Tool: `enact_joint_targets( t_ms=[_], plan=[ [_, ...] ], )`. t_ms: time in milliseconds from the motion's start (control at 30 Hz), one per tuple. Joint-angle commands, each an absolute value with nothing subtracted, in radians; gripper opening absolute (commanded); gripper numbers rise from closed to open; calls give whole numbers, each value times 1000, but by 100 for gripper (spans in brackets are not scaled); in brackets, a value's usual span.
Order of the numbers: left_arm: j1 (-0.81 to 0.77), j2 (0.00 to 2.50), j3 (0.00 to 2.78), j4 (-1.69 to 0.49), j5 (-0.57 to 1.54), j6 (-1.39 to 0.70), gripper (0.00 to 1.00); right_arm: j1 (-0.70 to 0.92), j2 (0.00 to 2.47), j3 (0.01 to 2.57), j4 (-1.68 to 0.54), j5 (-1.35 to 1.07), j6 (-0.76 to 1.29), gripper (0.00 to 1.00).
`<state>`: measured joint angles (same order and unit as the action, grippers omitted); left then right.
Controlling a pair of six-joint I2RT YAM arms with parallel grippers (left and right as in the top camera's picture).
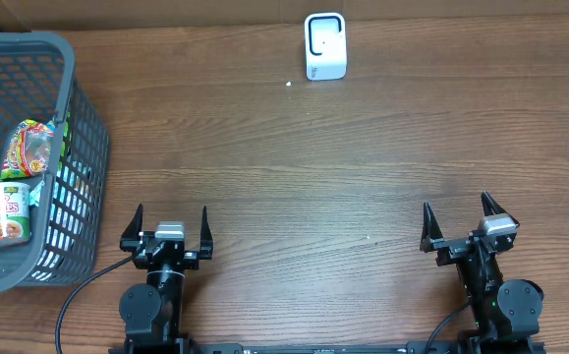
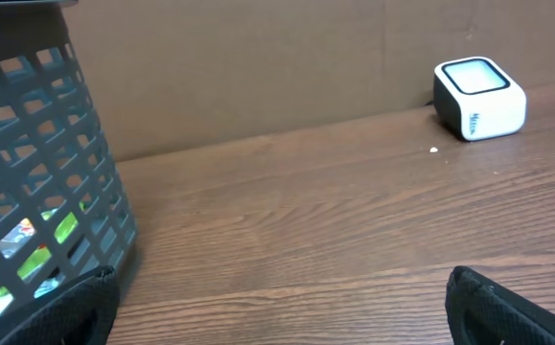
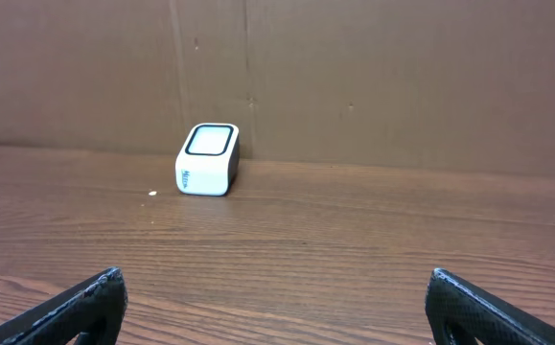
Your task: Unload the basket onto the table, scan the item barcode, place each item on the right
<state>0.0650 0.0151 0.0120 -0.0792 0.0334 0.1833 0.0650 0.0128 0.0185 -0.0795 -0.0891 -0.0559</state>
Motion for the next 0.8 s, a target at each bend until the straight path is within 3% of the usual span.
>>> enact_joint_targets(
  t_ms=[0, 400, 767],
  plan=[
    [59, 5, 5, -77, 23, 193, 100, 59, 3, 8, -76, -83, -53, 100],
    [58, 5, 11, -76, 100, -8, 100, 59, 3, 8, -76, -83, -53, 100],
    [58, 46, 270, -299, 133, -53, 100, 59, 3, 8, -76, -83, -53, 100]
  ],
)
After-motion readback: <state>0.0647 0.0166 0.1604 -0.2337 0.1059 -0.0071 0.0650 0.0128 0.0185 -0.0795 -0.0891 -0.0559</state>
